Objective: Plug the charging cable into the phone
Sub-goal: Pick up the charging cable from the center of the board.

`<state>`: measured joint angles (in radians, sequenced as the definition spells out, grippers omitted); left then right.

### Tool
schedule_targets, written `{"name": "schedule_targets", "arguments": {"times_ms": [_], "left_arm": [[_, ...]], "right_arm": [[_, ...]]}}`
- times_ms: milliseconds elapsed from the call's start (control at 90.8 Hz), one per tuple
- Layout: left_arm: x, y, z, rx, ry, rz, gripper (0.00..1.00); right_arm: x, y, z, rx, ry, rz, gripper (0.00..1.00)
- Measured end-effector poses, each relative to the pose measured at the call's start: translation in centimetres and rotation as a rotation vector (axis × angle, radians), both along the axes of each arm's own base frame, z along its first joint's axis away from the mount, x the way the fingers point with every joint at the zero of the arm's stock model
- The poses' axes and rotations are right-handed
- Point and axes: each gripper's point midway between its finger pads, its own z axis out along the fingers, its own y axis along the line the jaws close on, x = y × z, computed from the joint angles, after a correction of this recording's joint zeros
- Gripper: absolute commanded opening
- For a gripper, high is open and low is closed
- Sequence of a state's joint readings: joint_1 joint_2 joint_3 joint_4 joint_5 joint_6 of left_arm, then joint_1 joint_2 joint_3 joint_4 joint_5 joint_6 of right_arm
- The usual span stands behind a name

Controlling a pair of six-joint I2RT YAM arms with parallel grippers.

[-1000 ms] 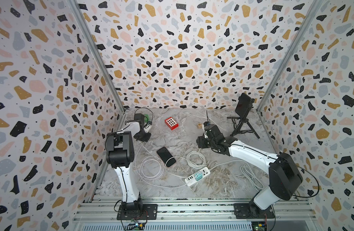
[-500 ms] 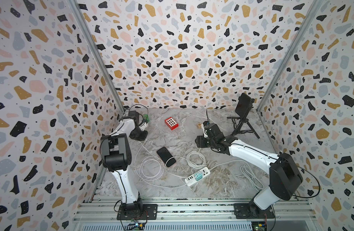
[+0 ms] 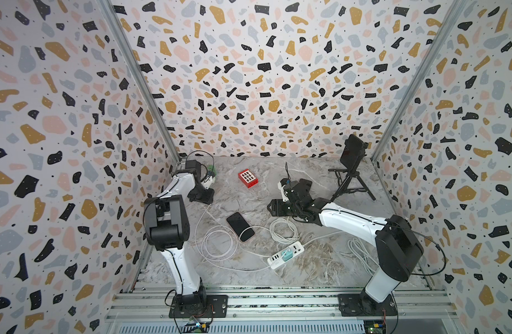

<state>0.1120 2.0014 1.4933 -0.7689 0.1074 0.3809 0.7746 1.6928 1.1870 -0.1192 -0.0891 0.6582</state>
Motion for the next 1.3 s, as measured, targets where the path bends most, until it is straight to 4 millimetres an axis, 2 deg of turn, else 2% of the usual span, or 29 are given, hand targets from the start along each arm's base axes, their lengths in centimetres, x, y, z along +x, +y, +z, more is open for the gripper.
{"name": "schedule_targets", "arguments": {"times_ms": [121, 275, 451, 672, 848, 1046, 1299], "left_arm": [[-0.4, 0.2, -1.9, 0.009, 0.046, -0.003, 0.32], [-0.5, 0.5, -2.8, 0.027, 0.067, -0.009, 0.29], [0.0, 0.8, -3.0, 0.041, 0.086, -0.020, 0.27], [0.4, 1.4, -3.0, 0.071, 0.121, -0.021, 0.03], [0.3, 1.3, -2.9, 0.059, 0.143, -0.024, 0.00], [-0.2, 0.6, -2.2, -0.021, 0.184, -0.003, 0.00], [0.0, -1.0, 1.8, -0.170, 0.156, 0.041, 0.00]], "right_arm": [[0.2, -0.3, 0.2, -0.009, -0.012, -0.012, 0.66], [0.4, -0.7, 0.9, -0.015, -0.034, -0.026, 0.66], [0.4, -1.0, 0.9, -0.028, -0.037, -0.035, 0.66], [0.1, -1.3, 0.5, -0.046, -0.019, -0.035, 0.66], [0.2, -1.3, 0.8, -0.047, -0.022, -0.038, 0.66], [0.0, -1.4, 0.6, -0.054, -0.009, -0.034, 0.66], [-0.2, 0.0, 0.5, 0.015, 0.040, -0.023, 0.66]]}}
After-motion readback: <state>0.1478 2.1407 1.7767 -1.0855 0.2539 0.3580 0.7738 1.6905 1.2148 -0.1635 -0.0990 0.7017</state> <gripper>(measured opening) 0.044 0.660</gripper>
